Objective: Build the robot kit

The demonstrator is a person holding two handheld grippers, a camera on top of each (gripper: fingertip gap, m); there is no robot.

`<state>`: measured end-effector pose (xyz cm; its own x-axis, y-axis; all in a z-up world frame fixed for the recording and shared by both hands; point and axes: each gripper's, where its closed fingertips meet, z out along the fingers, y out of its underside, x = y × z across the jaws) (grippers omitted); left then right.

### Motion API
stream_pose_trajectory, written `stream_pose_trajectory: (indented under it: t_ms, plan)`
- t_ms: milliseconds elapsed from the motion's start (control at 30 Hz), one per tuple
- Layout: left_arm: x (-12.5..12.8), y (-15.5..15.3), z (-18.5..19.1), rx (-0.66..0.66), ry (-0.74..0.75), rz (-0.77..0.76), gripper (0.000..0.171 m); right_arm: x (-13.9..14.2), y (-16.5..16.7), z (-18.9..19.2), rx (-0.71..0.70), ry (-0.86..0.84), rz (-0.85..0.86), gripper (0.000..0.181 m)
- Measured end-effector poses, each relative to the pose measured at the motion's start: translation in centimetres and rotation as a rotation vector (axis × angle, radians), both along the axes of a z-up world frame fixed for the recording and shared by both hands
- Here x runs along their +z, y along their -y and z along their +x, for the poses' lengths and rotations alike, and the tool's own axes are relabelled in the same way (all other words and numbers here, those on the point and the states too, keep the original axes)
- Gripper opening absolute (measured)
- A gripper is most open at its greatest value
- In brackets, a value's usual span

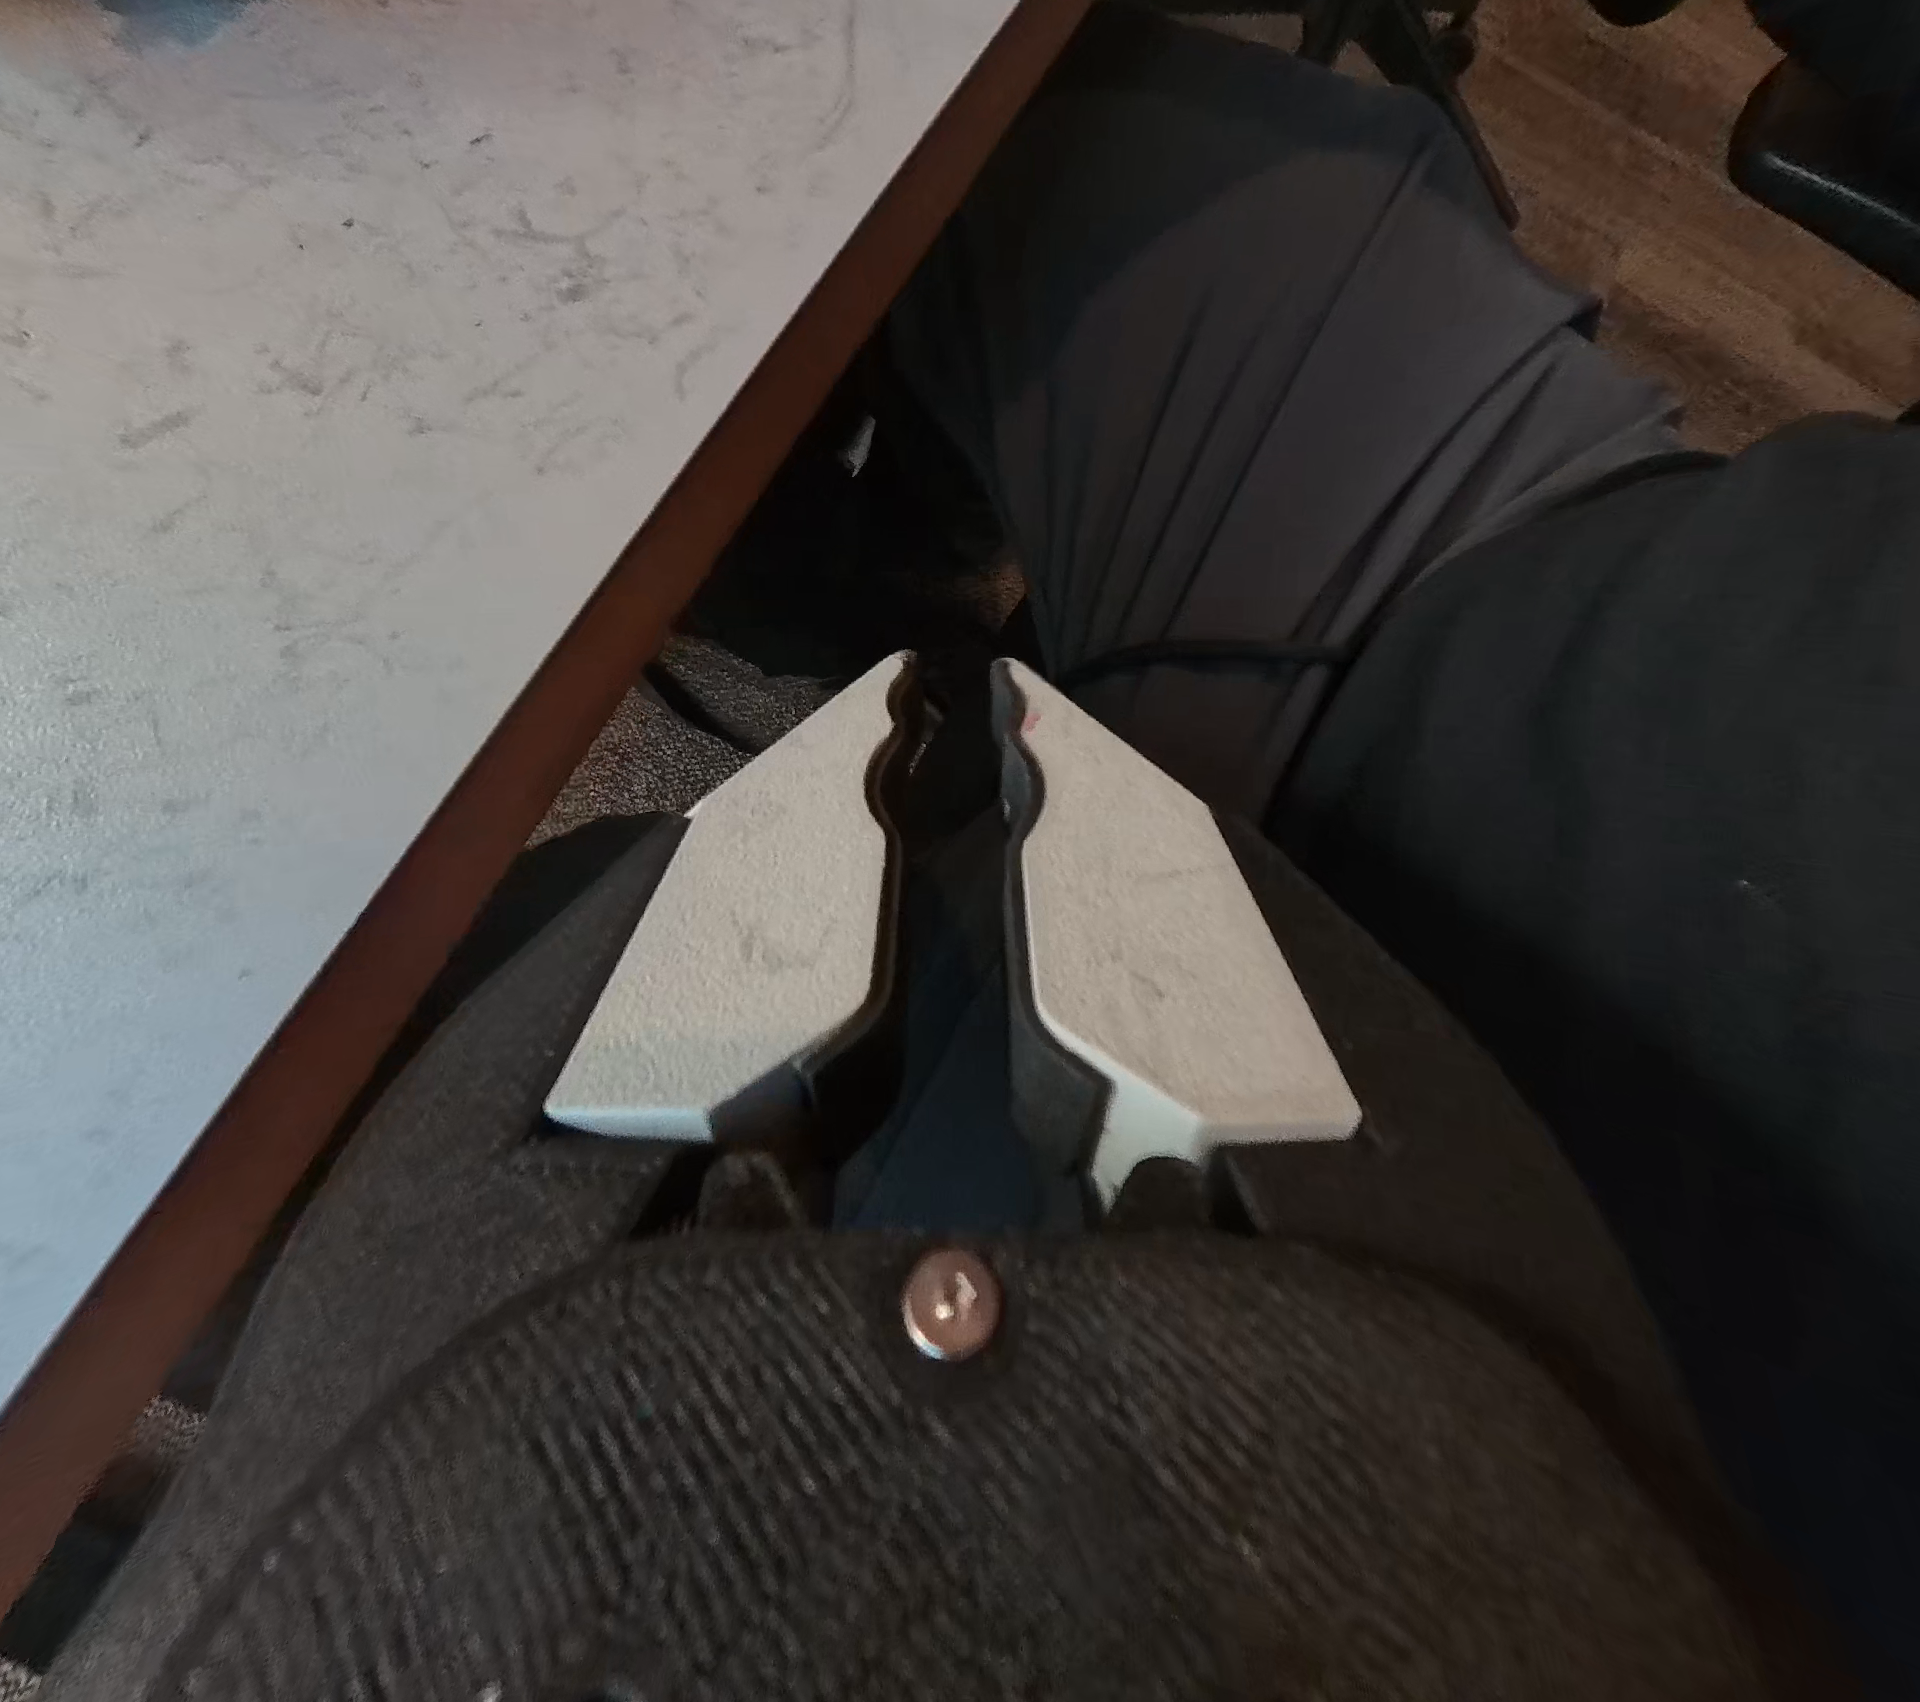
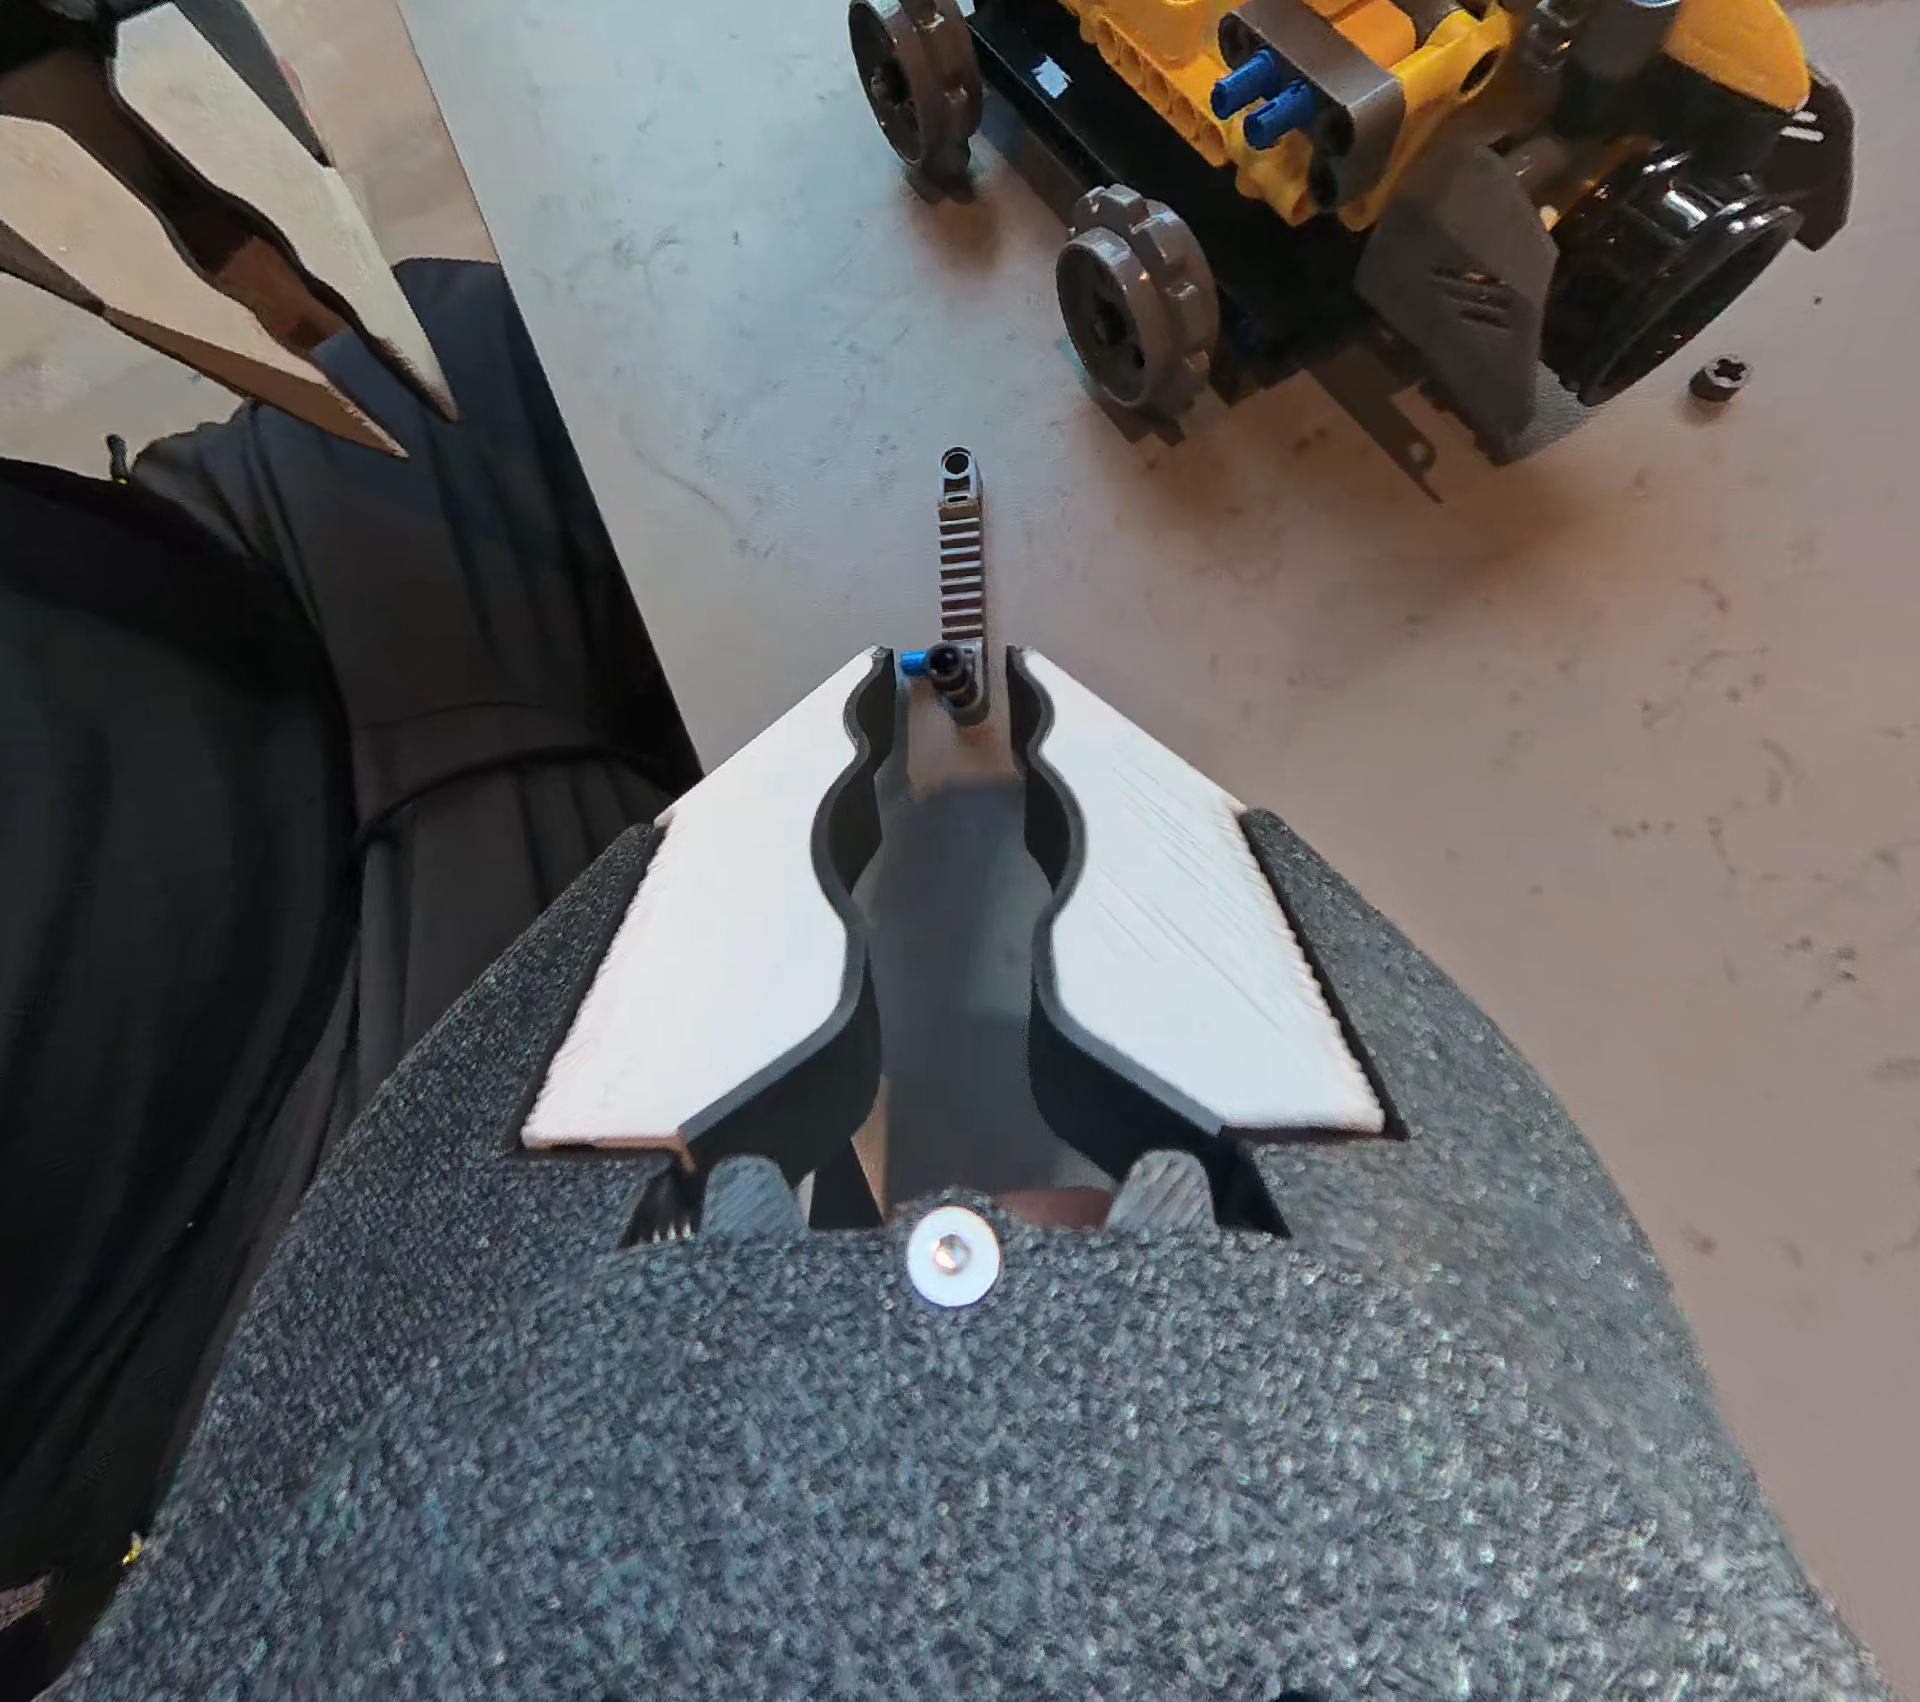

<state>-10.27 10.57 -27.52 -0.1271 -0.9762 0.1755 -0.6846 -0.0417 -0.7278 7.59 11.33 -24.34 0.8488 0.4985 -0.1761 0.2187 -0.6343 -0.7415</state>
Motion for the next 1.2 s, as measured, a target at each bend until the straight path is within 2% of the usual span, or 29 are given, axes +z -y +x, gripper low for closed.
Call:
stream_pose_trajectory:
  t_ms: [433, 600, 700, 1000, 1100, 1200]
  plan:
    - [-0.7, 1.3, 0.3, -0.052, -0.013, 0.039, 0.012, 0.7, 0.4, 0.6, 0.001, 0.038, 0.041, 0.028]
    - [-1.0, 1.6, 0.2, -0.063, -0.017, 0.042, 0.011, 0.6, -0.1, 2.1, -0.062, 0.078, 0.054, 0.025]
    - [-1.2, 1.6, 0.0, -0.070, -0.017, 0.053, 0.011, 1.2, -0.4, 3.4, -0.123, 0.035, 0.076, 0.025]
    - [-0.3, 2.5, 1.0, -0.058, 0.087, 0.036, 0.013, 2.3, 0.0, 3.4, -0.104, -0.086, 0.110, 0.027]
    - [0.8, 3.3, 1.6, -0.067, 0.133, -0.049, 0.015, 2.4, 0.2, 3.2, -0.099, -0.190, 0.101, 0.028]
    - [1.5, 3.3, 1.8, -0.071, 0.165, -0.046, 0.014, 3.3, 0.6, 3.1, -0.103, -0.318, 0.132, 0.031]
